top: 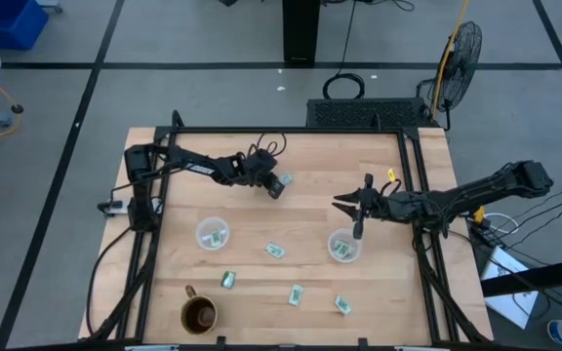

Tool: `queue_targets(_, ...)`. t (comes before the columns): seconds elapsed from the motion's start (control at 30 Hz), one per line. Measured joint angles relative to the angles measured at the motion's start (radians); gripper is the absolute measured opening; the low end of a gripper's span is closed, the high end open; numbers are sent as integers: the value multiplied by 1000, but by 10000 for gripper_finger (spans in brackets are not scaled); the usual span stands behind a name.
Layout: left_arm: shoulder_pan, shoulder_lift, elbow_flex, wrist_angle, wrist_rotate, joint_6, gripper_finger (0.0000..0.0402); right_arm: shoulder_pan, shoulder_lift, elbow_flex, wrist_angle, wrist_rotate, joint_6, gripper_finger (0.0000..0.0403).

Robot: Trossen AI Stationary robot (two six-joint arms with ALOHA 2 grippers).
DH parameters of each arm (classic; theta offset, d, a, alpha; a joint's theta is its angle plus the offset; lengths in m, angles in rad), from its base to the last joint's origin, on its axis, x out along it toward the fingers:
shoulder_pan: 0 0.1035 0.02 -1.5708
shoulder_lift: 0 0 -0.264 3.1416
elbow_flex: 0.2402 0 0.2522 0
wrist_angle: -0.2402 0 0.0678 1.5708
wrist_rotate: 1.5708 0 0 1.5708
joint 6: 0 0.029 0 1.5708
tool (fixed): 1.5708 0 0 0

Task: Pick and place Stevia / Truvia into bins
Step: Put the light green stevia packet into the left transparent container

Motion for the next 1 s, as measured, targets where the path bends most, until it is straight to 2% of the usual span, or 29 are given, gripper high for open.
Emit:
queue_targets(0.1, -6, -67, -2, -28, 38, 25, 4, 0, 0, 0, -1, 0, 0, 75)
queue_targets(0.33, -45, -319, 0, -193, 1, 108, 2, 0, 0, 0, 0, 0, 0, 75)
queue_targets(0.5, -101, -536, 1, -474, 12, 109, 2, 0, 0, 0, 0, 0, 0, 75)
queue_targets(0.7, -242, -772, 1, -915, 23, -27, 1, 0, 0, 1, -10, 0, 1, 75)
queue_targets(0.8, -337, -856, 1, -1070, 11, -143, 1, 0, 0, 1, -13, 0, 1, 75)
queue_targets(0.9, -425, -905, -19, -1144, -43, -244, 1, 0, 0, 1, -12, 0, 1, 75)
queue_targets(1.0, -490, -925, -89, -1158, -87, -326, 1, 0, 0, 1, -11, 0, 32, 75)
